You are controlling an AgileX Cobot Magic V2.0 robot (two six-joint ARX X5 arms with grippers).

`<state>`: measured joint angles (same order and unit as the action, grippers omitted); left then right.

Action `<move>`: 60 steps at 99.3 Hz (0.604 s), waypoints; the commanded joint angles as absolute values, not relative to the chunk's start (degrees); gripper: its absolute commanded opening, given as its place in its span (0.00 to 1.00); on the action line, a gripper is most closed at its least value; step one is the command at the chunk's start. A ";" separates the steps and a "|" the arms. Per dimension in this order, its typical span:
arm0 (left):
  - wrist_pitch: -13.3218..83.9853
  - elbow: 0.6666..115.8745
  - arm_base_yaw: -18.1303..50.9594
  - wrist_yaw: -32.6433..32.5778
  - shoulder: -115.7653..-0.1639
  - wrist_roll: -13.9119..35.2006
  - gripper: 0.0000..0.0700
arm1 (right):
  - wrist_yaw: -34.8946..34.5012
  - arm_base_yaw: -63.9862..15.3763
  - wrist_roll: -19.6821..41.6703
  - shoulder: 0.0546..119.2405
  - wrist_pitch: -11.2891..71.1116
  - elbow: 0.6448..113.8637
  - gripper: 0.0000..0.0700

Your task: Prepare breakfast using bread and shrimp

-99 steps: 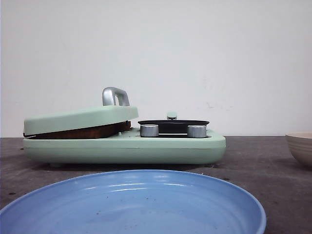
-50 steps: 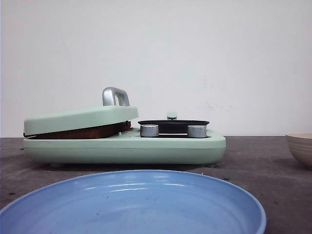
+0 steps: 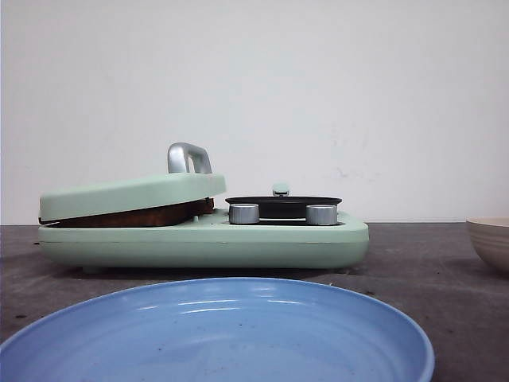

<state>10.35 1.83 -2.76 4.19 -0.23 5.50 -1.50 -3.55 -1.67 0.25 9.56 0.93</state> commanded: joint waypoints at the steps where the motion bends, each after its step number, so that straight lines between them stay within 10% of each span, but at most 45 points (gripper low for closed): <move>1: 10.68 0.84 -2.87 4.03 -0.16 5.63 0.00 | -1.50 -3.64 -1.96 0.21 8.80 0.73 0.00; 60: 10.66 0.84 -2.87 4.03 -0.14 5.63 0.00 | -1.50 -5.61 -1.96 0.21 8.80 0.73 0.00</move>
